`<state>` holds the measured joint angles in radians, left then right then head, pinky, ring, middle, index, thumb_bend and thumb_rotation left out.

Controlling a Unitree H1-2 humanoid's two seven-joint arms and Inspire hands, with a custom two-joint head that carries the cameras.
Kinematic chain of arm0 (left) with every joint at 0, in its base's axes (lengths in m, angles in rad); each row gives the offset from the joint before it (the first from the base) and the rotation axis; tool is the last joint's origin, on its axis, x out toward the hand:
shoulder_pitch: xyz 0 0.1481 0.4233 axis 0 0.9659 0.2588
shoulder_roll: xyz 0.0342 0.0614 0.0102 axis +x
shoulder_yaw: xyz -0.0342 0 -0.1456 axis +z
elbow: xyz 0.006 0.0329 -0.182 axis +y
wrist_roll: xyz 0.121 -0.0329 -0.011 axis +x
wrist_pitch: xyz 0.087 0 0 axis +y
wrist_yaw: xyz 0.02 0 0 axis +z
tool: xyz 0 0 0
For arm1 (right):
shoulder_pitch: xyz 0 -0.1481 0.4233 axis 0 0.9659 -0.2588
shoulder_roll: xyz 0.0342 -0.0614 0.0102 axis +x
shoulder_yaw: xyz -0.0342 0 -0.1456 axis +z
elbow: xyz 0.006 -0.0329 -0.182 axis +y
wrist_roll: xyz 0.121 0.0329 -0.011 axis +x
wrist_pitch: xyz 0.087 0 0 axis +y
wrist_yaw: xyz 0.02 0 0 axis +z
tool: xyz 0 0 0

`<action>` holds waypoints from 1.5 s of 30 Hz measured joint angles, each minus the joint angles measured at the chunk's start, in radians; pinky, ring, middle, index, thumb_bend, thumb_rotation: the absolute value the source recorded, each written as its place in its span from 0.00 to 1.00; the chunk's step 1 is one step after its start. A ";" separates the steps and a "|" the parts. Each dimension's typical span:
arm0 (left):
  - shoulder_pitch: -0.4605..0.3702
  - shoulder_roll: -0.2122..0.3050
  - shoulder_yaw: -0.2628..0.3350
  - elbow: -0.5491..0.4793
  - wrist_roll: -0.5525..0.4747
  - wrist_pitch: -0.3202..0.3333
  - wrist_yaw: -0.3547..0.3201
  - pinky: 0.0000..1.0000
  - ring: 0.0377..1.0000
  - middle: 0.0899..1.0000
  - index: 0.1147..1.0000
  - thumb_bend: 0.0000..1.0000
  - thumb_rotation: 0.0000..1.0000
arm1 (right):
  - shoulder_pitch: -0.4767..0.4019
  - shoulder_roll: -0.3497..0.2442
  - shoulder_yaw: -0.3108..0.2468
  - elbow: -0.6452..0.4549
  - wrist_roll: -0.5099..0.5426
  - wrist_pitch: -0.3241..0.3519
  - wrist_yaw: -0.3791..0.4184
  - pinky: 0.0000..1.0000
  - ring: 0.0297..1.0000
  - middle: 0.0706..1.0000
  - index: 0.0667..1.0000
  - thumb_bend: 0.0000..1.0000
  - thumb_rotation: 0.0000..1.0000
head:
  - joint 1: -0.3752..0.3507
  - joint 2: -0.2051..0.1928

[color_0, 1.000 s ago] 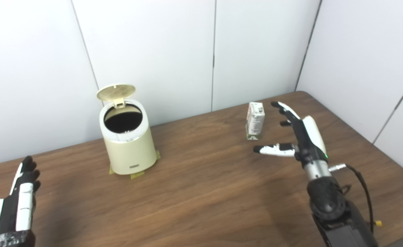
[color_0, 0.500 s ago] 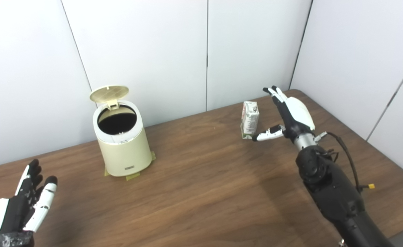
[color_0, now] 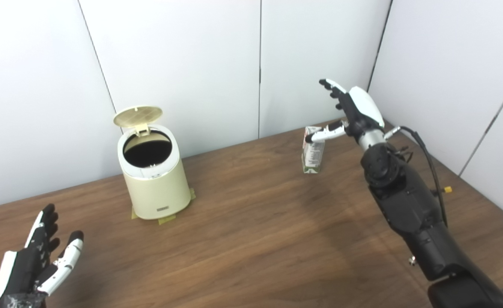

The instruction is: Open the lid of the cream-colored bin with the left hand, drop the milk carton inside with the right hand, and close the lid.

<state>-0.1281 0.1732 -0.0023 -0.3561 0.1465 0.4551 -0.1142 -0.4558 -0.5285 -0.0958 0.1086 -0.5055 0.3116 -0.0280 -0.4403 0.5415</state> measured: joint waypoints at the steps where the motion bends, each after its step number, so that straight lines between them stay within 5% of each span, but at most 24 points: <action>1: 0.000 0.000 0.000 0.000 0.000 0.000 0.000 0.96 0.98 0.98 1.00 0.23 0.30 | -0.005 -0.002 0.002 0.000 0.000 0.002 0.002 0.75 0.85 0.87 0.86 0.97 0.13 | -0.002 0.002; 15: 0.000 0.000 0.018 -0.019 -0.017 0.012 -0.005 1.00 1.00 0.99 1.00 0.22 0.26 | -0.016 -0.018 0.096 -0.005 -0.026 0.055 0.085 0.71 0.77 0.77 0.77 0.98 0.13 | -0.011 0.009; 28: 0.000 0.000 0.024 -0.026 -0.021 0.018 -0.012 0.99 0.99 0.96 1.00 0.24 0.27 | 0.005 -0.031 0.086 -0.028 0.031 0.115 0.177 0.77 0.82 0.82 0.78 0.98 0.14 | -0.008 0.026; 34: 0.000 0.004 0.024 -0.027 -0.012 0.019 -0.016 0.99 0.98 0.95 0.98 0.26 0.29 | 0.009 -0.031 0.086 -0.028 0.034 0.120 0.187 0.62 0.79 0.82 0.79 0.96 0.15 | -0.009 0.035; 39: 0.000 0.015 0.023 -0.028 0.015 0.020 -0.020 0.99 0.97 0.94 0.97 0.27 0.26 | 0.026 -0.031 0.085 -0.017 0.040 0.117 0.187 0.76 0.81 0.80 0.77 0.97 0.15 | -0.006 0.040; 45: -0.001 0.022 0.016 -0.028 0.019 0.020 -0.029 0.98 0.95 0.92 0.97 0.26 0.21 | 0.036 -0.031 0.085 0.036 0.049 0.087 0.167 0.74 0.77 0.76 0.75 0.95 0.15 | -0.002 0.043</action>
<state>-0.1286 0.1950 0.0142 -0.3841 0.1650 0.4747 -0.1427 -0.4203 -0.5597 -0.0107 0.1449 -0.4564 0.3989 0.1393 -0.4418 0.5844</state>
